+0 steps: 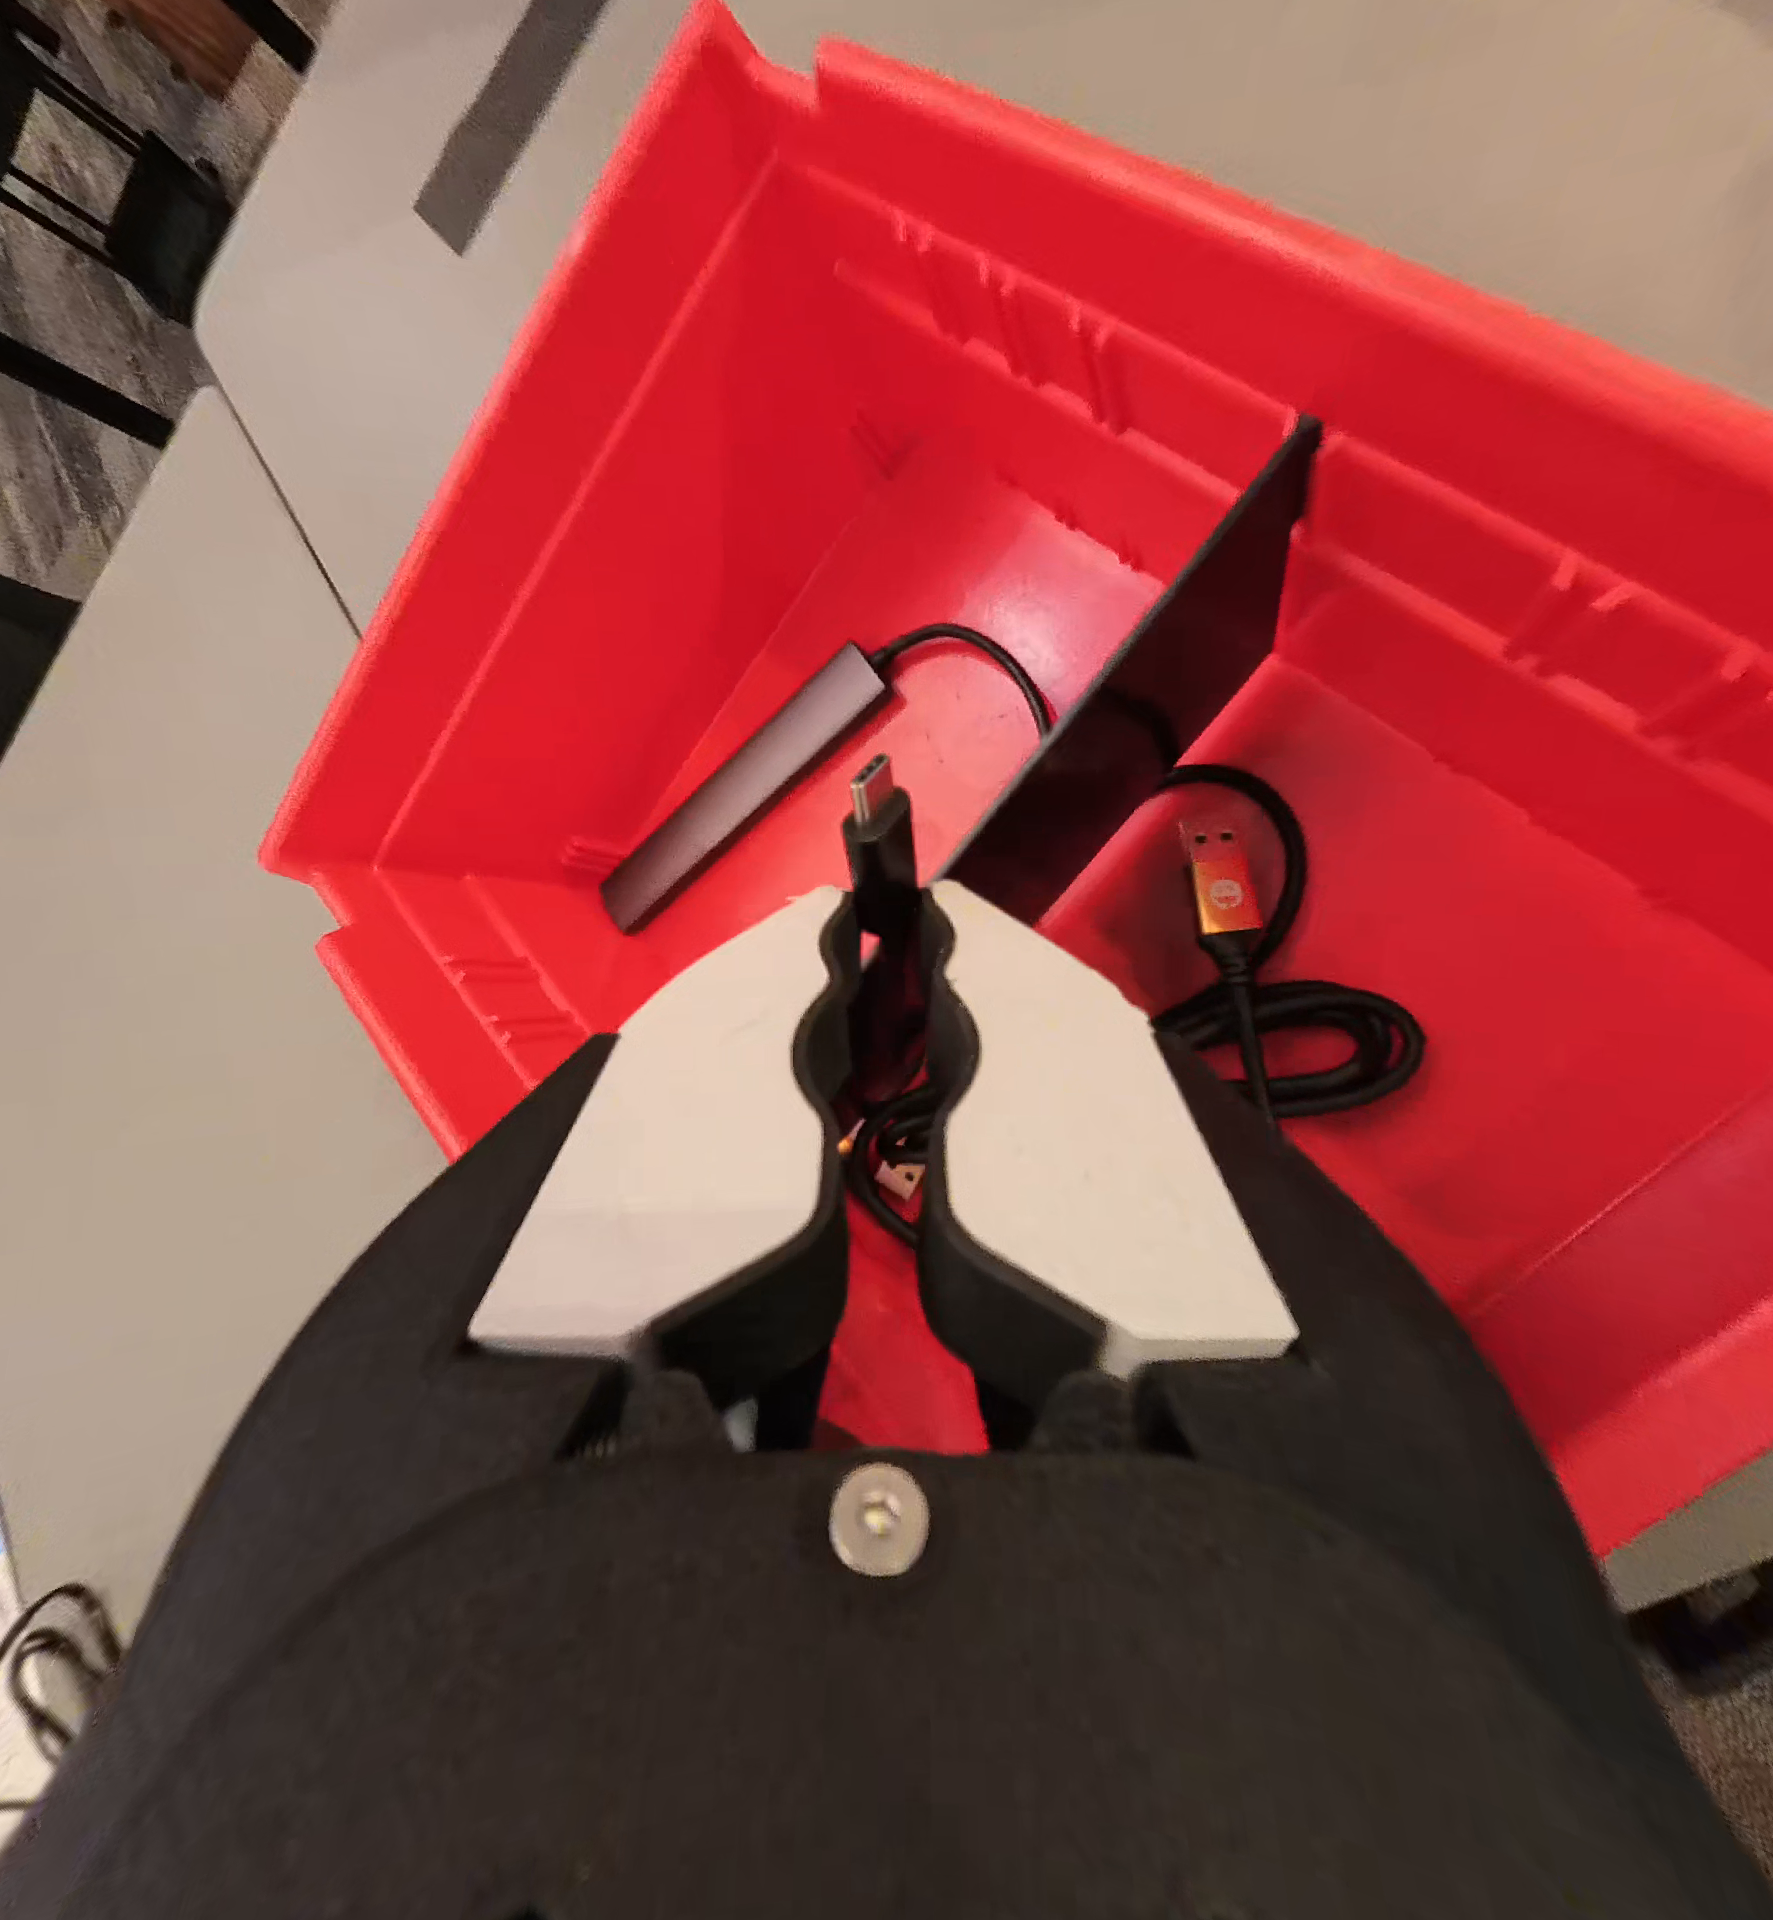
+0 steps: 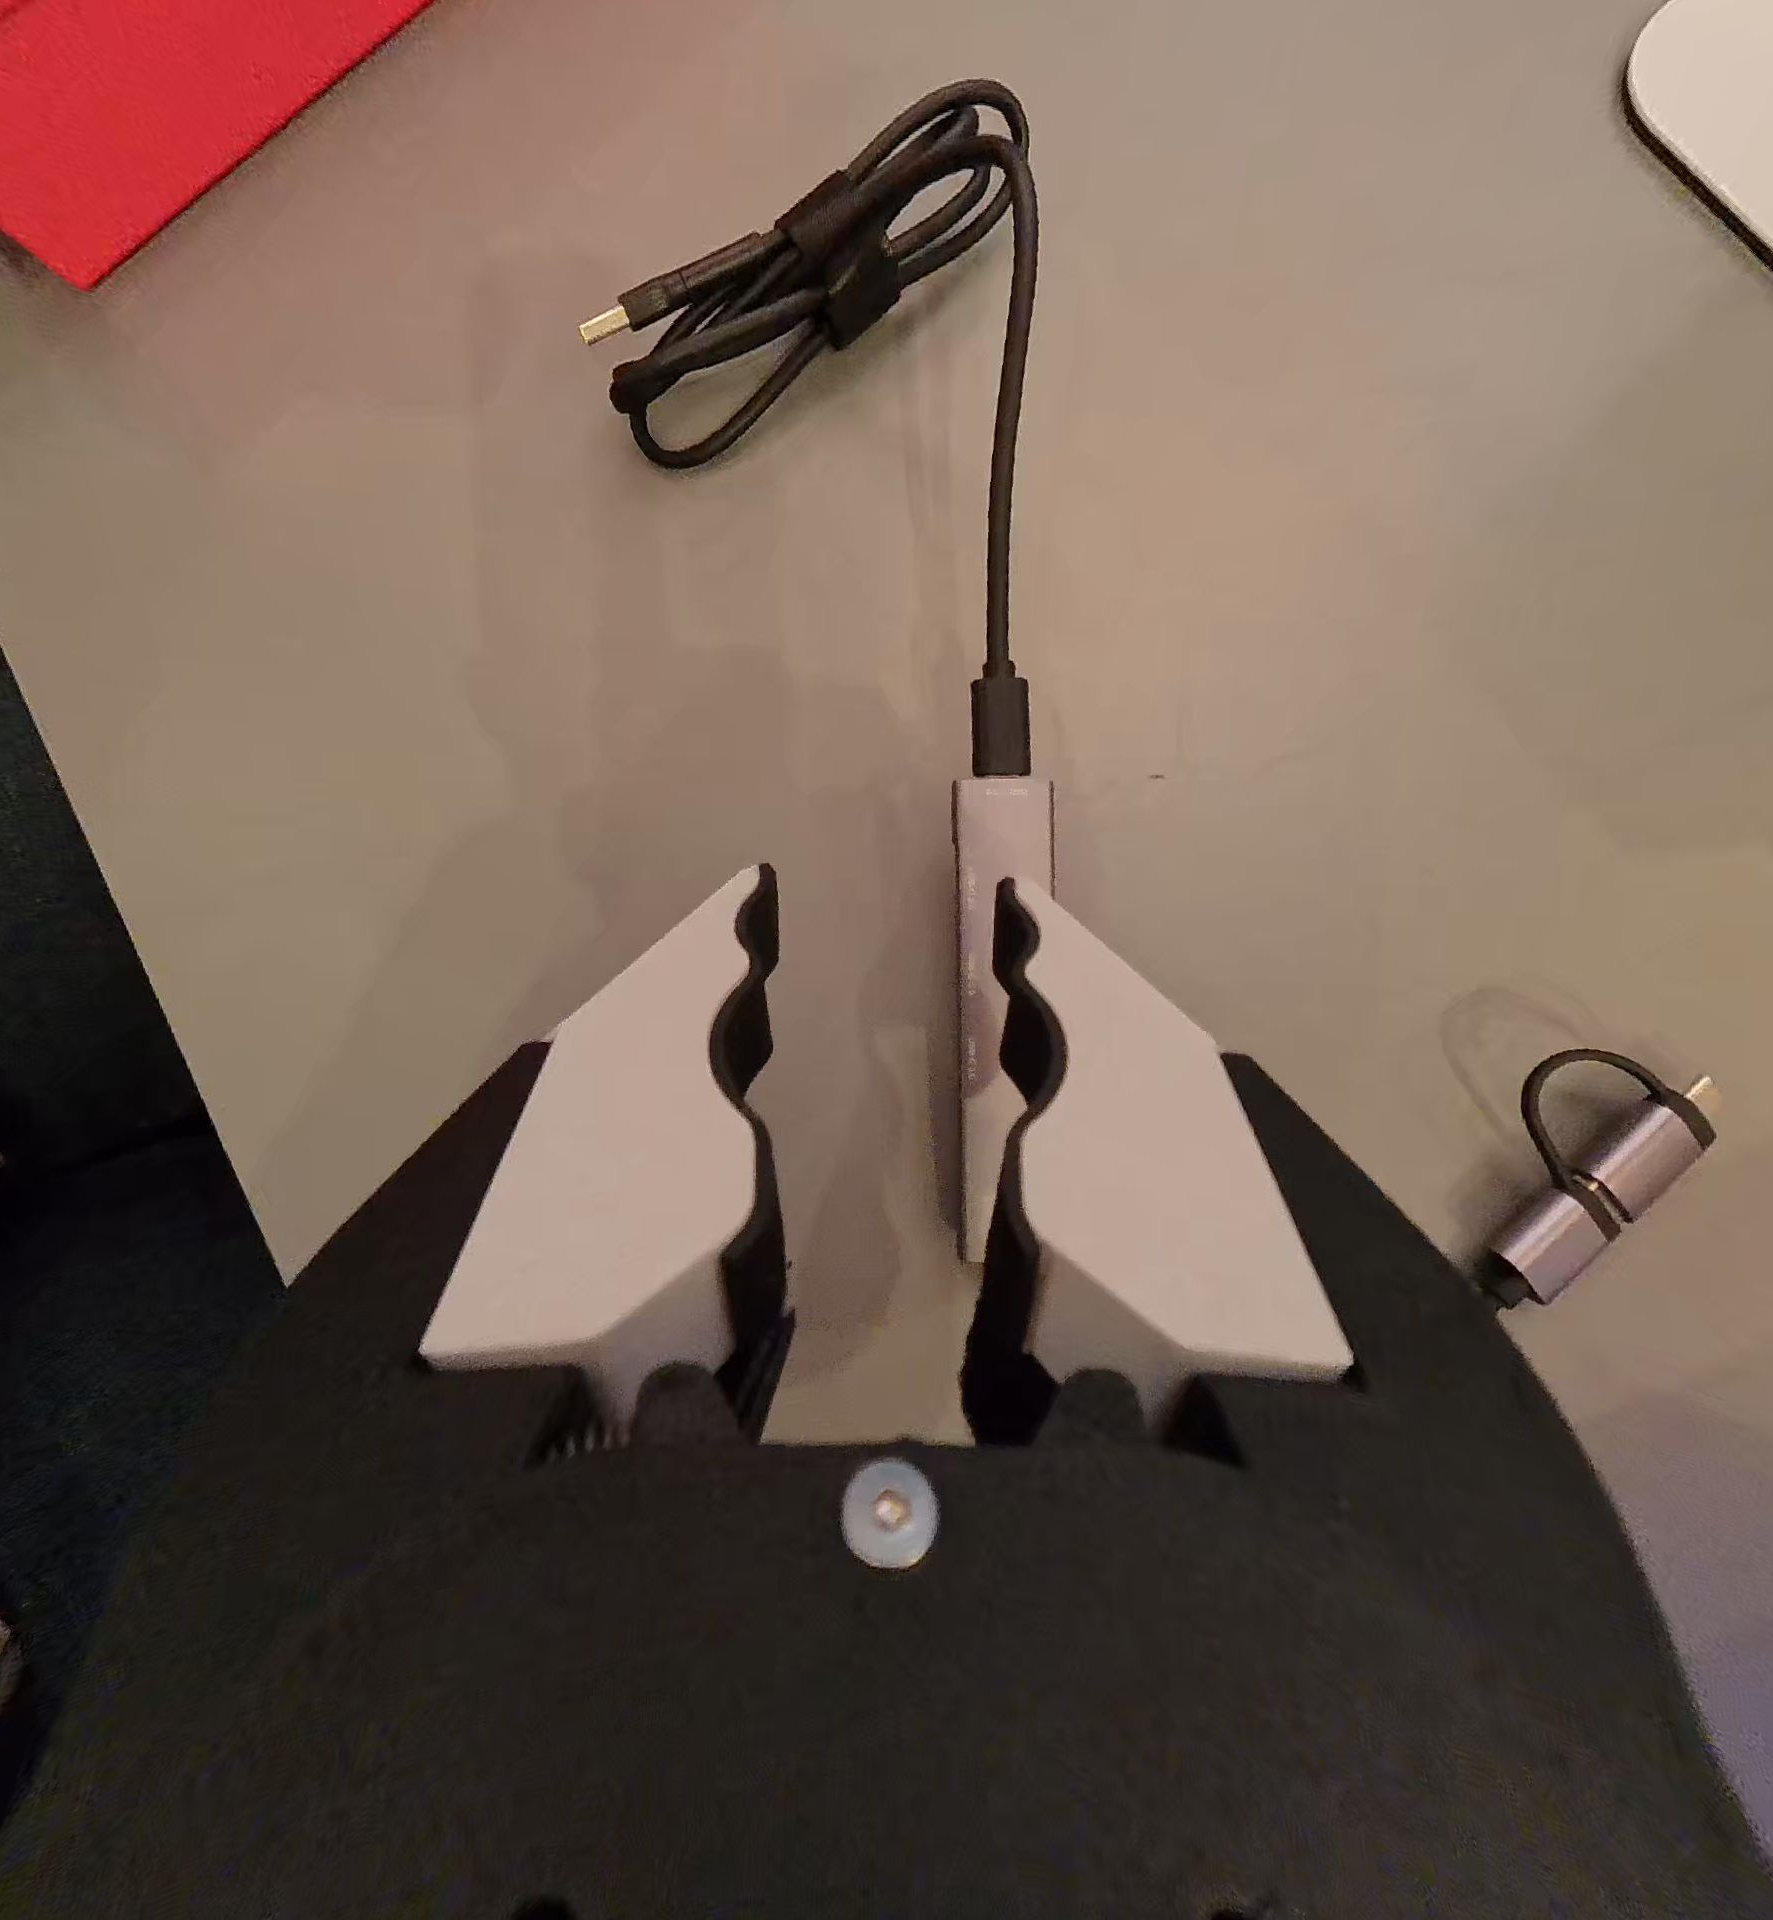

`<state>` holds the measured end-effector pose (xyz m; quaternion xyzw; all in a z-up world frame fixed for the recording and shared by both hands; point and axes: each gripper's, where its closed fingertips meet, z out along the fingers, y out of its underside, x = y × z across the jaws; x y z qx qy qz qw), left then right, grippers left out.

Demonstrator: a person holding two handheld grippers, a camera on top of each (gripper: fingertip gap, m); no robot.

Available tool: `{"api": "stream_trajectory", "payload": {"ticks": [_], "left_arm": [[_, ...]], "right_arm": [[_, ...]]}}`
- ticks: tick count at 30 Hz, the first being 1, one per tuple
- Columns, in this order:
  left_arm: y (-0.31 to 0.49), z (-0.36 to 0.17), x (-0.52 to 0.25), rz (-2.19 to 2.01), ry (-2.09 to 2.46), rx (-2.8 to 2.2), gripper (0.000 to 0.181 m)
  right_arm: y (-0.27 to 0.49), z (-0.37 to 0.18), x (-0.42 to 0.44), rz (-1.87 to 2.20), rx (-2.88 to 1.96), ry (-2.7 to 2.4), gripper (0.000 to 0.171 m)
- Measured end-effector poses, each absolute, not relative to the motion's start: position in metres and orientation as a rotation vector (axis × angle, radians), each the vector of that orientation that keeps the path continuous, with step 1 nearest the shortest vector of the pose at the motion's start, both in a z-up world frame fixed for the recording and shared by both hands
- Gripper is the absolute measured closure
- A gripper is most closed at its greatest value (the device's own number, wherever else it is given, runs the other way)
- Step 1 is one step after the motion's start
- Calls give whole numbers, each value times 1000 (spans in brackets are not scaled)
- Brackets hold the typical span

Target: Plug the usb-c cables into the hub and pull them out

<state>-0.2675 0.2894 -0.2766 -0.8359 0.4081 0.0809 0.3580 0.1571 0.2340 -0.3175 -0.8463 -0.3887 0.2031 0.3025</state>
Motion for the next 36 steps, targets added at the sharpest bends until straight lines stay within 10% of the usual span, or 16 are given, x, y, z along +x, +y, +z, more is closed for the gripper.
{"api": "stream_trajectory", "payload": {"ticks": [36], "left_arm": [[288,-108,-240,365,811,-1643,173]], "right_arm": [[235,-321,173,373,-2259,-1062,124]]}}
